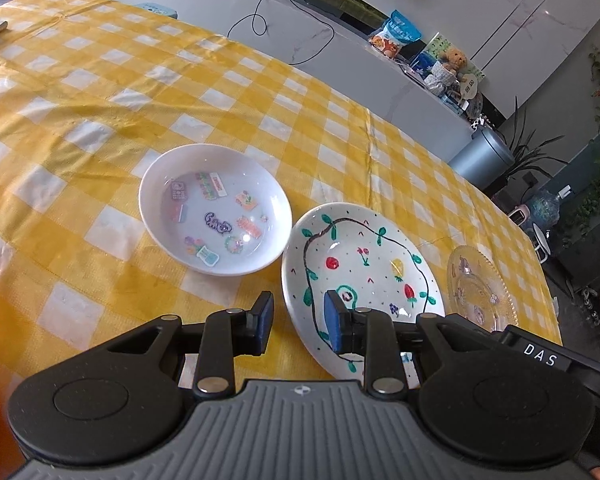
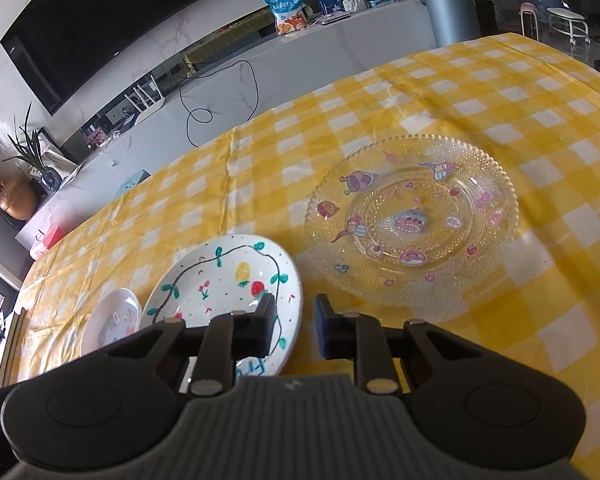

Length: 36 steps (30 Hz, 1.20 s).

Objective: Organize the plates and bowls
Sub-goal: 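Move the left gripper to the white 'Fruity' plate and close on its rim, then carry the painted plate beside the bowl stack and open the left gripper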

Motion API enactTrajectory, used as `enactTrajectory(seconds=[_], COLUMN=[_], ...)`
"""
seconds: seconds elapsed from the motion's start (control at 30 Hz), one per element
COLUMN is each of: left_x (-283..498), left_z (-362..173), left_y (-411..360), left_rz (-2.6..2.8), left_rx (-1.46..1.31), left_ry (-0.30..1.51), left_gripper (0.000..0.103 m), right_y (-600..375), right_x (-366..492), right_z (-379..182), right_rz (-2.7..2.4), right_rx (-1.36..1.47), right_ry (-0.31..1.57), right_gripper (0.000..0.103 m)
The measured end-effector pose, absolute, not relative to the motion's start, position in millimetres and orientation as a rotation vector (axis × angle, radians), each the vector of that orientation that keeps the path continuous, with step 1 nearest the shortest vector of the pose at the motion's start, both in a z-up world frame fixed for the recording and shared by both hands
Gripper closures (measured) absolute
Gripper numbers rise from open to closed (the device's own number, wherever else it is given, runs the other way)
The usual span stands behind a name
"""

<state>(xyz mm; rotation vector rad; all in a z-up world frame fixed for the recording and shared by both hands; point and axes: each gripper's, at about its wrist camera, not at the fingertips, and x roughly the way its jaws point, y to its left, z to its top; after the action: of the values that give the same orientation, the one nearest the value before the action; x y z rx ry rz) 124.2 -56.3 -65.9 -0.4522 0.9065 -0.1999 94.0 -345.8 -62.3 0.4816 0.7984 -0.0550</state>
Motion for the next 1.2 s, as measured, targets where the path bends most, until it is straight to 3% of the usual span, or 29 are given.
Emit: enactTrajectory(seconds=[0.2,0.47,1.2], left_x=[132.7,137.3,68.2], left_z=[-66.6,-67.8,-31.0], left_y=[-60.9,-62.8,-48.4], left_rz=[-0.199,-0.18,-0.227], left_rx=[-0.417,-0.381,-0.321], left_ry=[0.879,0.859,0.839], left_gripper=[0.072,0.089,0.091], right_y=[-349.9,-351.3,-342.2], right_x=[104.3,114.2,46.3], right_z=[-70.6,-76.2,-44.8], right_rz=[-0.044,-0.025,-0.034], right_rx=[0.502,0.523,0.551], right_ry=[0.803,0.801,0.82], right_gripper=[0.088,0.093,0.095])
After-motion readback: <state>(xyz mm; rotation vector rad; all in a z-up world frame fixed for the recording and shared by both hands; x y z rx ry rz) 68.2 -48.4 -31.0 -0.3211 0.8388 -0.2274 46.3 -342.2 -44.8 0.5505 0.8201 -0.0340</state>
